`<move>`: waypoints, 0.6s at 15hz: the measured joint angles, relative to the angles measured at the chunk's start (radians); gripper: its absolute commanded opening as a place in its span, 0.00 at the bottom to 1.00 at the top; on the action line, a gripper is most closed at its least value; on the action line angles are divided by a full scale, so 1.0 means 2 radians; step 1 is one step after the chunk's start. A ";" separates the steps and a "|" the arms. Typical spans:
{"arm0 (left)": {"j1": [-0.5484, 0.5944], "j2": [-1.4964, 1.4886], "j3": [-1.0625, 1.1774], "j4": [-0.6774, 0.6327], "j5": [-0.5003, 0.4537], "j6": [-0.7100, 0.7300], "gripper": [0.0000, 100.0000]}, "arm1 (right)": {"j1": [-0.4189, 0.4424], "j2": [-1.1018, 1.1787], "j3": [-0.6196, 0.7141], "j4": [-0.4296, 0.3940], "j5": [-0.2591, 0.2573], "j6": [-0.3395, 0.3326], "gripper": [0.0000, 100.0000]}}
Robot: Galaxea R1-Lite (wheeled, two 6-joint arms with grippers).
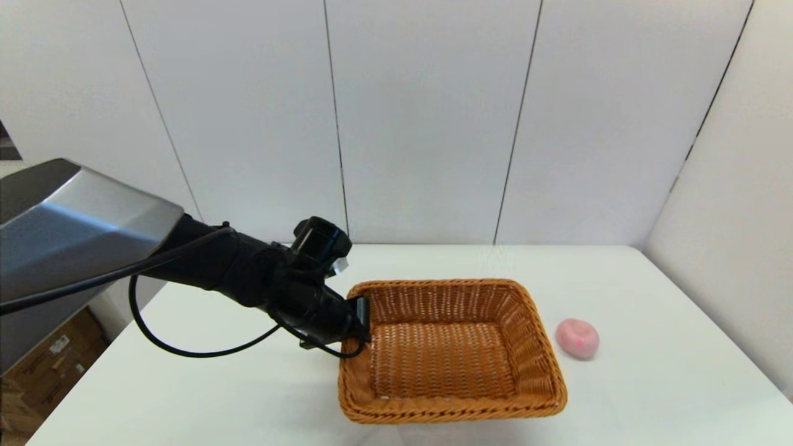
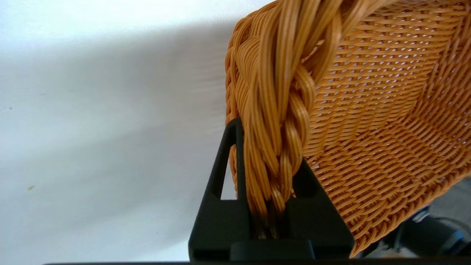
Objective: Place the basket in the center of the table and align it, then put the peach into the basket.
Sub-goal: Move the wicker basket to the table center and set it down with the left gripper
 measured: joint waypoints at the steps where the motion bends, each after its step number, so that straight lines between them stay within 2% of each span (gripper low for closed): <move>1: 0.000 0.001 0.001 0.000 0.000 0.004 0.00 | 0.000 0.000 0.000 0.000 0.000 0.000 1.00; 9: 0.001 0.016 0.004 0.000 -0.003 0.000 0.00 | 0.000 0.000 0.000 0.000 0.000 0.001 1.00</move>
